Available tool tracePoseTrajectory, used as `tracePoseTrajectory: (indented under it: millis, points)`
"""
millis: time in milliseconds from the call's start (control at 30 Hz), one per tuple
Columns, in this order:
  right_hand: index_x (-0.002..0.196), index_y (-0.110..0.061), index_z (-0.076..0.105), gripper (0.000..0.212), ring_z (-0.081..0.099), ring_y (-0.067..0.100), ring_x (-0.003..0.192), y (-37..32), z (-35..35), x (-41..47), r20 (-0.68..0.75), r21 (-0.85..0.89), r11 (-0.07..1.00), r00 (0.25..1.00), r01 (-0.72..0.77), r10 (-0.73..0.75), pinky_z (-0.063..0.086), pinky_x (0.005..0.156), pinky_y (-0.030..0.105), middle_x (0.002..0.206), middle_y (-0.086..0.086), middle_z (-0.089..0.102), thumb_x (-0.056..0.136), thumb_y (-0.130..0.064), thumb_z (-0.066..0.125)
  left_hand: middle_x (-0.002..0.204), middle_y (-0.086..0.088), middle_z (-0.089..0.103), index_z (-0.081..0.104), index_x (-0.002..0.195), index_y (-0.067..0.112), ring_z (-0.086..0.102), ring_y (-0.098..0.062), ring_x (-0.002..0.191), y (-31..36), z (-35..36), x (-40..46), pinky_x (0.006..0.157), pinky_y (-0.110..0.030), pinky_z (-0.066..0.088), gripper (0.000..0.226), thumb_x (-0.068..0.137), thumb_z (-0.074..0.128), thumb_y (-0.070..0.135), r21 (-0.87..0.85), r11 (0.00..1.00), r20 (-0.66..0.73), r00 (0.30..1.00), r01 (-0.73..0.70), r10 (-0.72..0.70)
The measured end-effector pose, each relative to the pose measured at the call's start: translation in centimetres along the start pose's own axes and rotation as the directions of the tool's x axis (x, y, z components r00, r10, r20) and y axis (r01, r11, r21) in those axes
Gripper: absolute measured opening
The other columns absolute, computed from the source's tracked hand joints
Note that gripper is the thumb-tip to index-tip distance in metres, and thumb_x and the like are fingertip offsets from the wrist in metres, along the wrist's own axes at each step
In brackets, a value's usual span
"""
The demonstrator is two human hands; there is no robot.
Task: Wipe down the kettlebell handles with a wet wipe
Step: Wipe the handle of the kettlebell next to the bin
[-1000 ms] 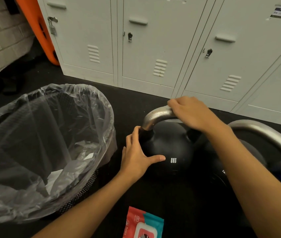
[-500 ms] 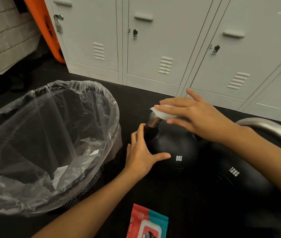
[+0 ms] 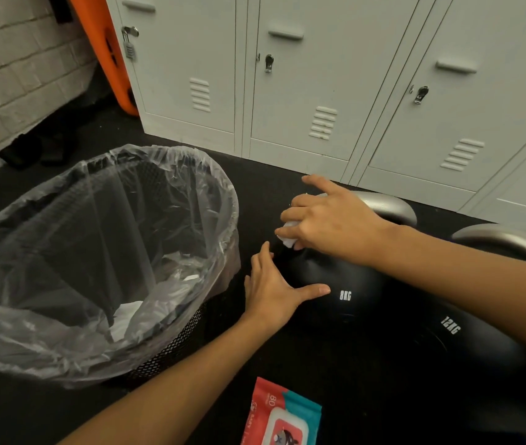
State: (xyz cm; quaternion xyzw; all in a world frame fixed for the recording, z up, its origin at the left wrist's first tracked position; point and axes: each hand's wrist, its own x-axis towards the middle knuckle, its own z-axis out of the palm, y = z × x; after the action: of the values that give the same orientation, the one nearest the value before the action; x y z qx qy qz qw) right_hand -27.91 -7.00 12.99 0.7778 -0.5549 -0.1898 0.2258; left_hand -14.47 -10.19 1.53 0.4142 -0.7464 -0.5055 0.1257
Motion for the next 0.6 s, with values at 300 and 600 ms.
tracePoseTrajectory:
  millis: [300,600]
  points:
    - [0.137,-0.037,0.052,0.046,0.053,0.015,0.123,2.7,-3.3,1.4,0.310,0.255,0.963,0.937,0.084,-0.164,0.042,0.100,0.035,0.137,-0.013,0.055,0.104,-0.045,0.021,0.150,0.000,0.023,0.021,0.151,0.017,0.027,-0.023,0.141,-0.1,0.2,-0.4,0.116,-0.045,0.028,0.122,0.056,0.081,0.065,-0.002,0.997,0.020,0.997,0.072,-0.072]
    - [0.133,-0.030,0.057,0.038,0.060,0.027,0.115,0.4,-3.6,4.8,0.557,0.172,0.982,0.814,0.083,-0.167,0.049,0.087,0.034,0.129,-0.001,0.061,0.103,-0.045,0.038,0.154,-0.002,0.017,0.012,0.153,0.017,0.017,-0.024,0.144,0.0,1.0,-1.4,0.117,-0.043,0.025,0.126,0.059,0.079,0.065,-0.079,0.980,-0.029,0.983,0.180,-0.183]
